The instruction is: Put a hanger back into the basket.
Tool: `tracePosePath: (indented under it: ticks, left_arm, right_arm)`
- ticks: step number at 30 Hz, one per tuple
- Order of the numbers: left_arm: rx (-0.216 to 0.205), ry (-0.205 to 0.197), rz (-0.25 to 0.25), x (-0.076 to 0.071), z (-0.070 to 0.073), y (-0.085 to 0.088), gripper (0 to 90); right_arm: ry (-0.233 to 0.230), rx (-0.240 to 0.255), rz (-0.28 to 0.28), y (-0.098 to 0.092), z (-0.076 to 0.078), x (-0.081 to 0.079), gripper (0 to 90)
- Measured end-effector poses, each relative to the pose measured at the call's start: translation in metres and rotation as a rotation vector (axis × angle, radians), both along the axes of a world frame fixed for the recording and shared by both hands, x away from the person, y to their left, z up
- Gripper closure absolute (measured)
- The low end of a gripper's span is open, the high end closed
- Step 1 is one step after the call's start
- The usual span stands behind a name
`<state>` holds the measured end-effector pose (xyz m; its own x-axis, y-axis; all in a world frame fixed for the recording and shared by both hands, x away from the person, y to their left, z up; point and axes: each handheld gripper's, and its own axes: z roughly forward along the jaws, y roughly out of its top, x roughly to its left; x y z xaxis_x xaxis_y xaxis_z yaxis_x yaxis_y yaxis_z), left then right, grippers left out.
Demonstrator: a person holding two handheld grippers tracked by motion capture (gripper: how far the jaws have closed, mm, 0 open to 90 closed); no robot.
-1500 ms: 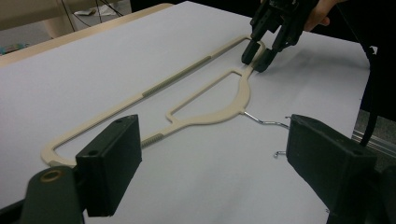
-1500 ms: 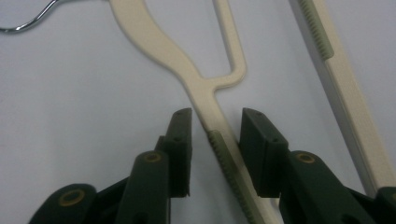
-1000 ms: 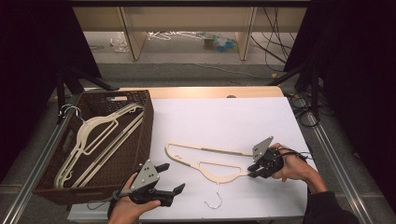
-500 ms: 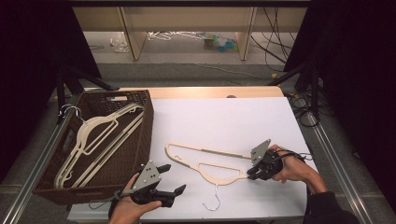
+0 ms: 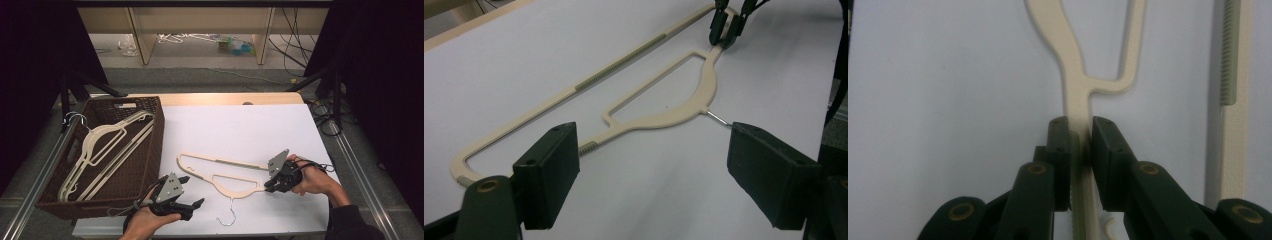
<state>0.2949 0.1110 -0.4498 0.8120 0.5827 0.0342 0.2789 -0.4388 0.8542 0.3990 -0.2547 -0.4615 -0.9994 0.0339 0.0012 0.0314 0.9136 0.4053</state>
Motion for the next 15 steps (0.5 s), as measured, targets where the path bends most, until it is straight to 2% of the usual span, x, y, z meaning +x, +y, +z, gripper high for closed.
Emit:
tracePosePath:
  ticks: [2, 3, 4, 5, 8, 9, 10, 15]
  left_arm:
    - [0.025, 0.004, -0.006, 0.004, -0.004, -0.003, 21.2]
    - [0.052, 0.004, -0.015, 0.007, -0.006, -0.004, 21.4]
    - [0.055, 0.004, -0.01, 0.009, -0.008, -0.006, 21.8]
    - [0.088, 0.002, -0.016, 0.012, -0.009, -0.007, 22.1]
    - [0.12, -0.025, -0.014, 0.019, -0.014, -0.014, 22.8]
    - [0.137, -0.022, -0.016, 0.022, -0.016, -0.017, 23.2]
    - [0.126, -0.027, -0.023, 0.025, -0.019, -0.021, 23.2]
    - [0.221, -0.077, -0.078, 0.032, -0.028, -0.034, 24.9]
  right_arm:
    - [0.021, 0.013, -0.004, 0.0, 0.003, -0.002, 79.2]
    - [0.02, 0.013, 0.0, 0.0, 0.004, -0.002, 79.2]
    - [0.018, 0.02, -0.005, -0.001, 0.006, -0.002, 79.2]
    - [0.02, 0.023, -0.003, -0.002, 0.008, -0.002, 79.2]
    - [0.021, 0.03, -0.001, -0.001, 0.011, -0.003, 79.3]
    - [0.022, 0.03, -0.009, -0.001, 0.012, -0.004, 79.3]
    - [0.02, 0.026, 0.002, -0.001, 0.014, -0.004, 79.3]
    - [0.018, 0.038, -0.001, -0.001, 0.017, -0.004, 79.3]
